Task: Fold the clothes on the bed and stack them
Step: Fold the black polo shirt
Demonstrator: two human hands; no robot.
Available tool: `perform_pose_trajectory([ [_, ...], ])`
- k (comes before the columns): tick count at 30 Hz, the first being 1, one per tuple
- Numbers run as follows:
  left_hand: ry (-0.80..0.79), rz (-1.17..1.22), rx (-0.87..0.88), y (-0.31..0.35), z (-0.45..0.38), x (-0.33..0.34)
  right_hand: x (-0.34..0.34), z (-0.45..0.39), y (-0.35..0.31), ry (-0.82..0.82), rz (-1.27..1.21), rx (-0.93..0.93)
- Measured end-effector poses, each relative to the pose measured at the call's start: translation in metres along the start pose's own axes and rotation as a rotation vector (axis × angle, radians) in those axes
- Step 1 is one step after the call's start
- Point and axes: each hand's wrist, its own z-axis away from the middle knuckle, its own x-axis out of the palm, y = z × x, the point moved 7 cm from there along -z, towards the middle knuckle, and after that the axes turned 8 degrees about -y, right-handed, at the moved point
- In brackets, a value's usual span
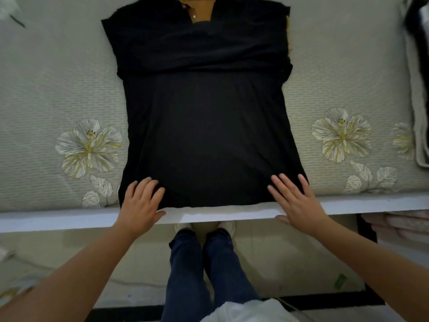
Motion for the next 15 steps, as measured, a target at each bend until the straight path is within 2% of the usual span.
perform_pose_trajectory([
  [4, -0.026, 0.078, -0.031, -0.001, -0.014, 0.006, -0.006, -0.033, 0.005, 0.002, -0.042, 0.055],
  [7, 0.016, 0.154, -0.042, -0.011, -0.014, 0.014, -0.002, -0.036, 0.009, 0.156, -0.056, -0.012],
  [10, 0.096, 0.297, -0.114, -0.024, -0.011, 0.018, 0.007, -0.029, 0.011, 0.211, -0.096, -0.061],
  [15, 0.169, 0.369, -0.141, -0.027, -0.005, 0.015, -0.004, -0.024, 0.022, 0.078, -0.206, 0.042],
])
